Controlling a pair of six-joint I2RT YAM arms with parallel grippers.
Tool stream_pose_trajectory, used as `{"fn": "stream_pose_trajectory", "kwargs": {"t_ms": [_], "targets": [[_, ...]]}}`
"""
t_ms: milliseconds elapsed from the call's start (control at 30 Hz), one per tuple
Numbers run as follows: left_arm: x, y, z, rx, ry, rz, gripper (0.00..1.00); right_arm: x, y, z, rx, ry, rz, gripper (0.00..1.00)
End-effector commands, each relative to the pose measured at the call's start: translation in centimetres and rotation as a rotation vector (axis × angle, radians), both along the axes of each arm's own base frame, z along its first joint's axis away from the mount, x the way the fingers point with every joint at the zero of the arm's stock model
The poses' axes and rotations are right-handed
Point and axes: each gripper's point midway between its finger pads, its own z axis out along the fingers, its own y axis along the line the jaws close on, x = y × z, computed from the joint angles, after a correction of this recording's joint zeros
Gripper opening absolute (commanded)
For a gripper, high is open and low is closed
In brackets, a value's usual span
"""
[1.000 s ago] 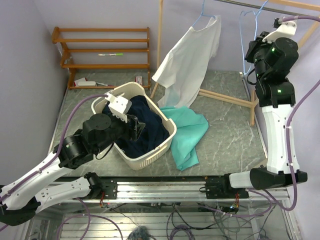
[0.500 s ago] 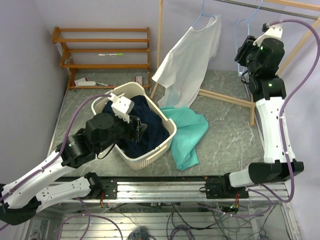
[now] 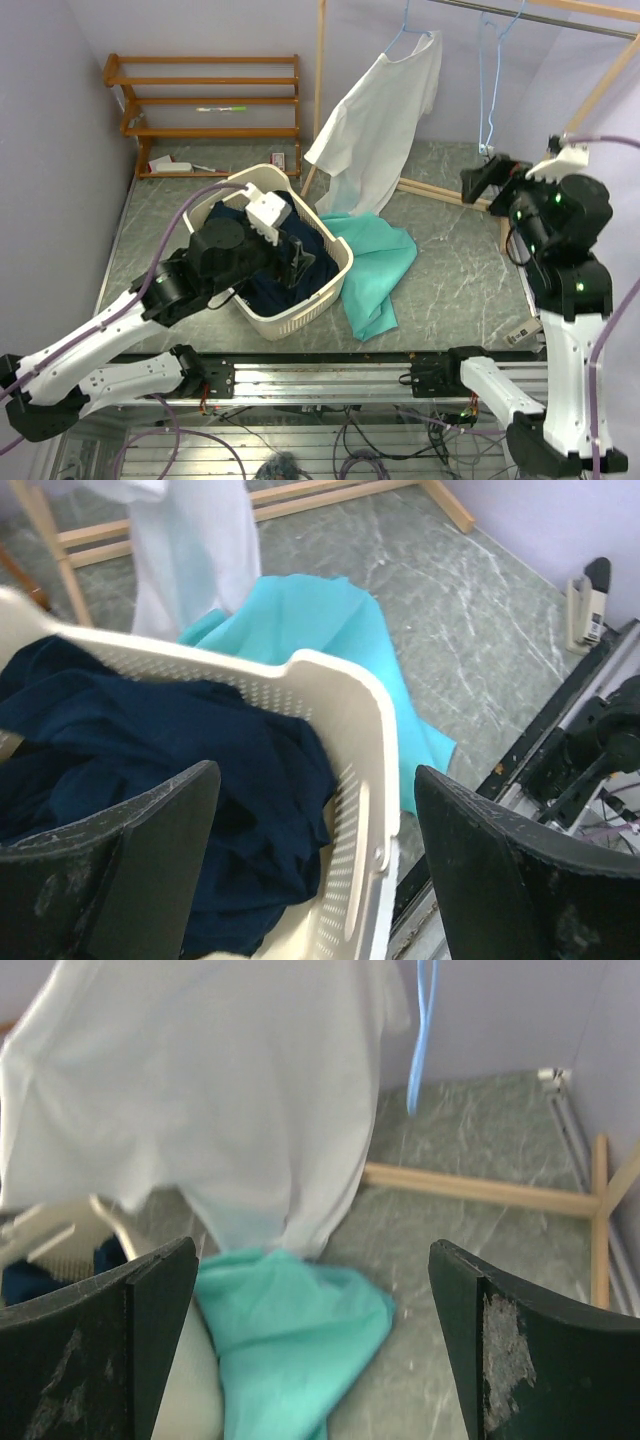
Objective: Remove the t-shirt from the hanger
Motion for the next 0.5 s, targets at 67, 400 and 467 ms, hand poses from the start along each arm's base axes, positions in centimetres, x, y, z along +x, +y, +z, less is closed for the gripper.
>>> {"fn": "stream_pose_trajectory", "kwargs": {"t_ms": [67,400,467], "targets": [[0.5,-7.8,2.4,-0.044,0.008,-0.241,0.92,-6.7,1.0,-6.0,-0.015,0.162,0.091,1.0],[8.3,-19.5,-4.8,0.247,0.181,-0.225,0.95,-12.2,-1.1,-6.2,-0.011,0.06,-0.016,1.0],[9.5,-21.0,-6.5,0.285,0.208,-0.21,0.95,-12.8,-1.5,-6.3,-0.011,0.048,-0.037,1.0]]}}
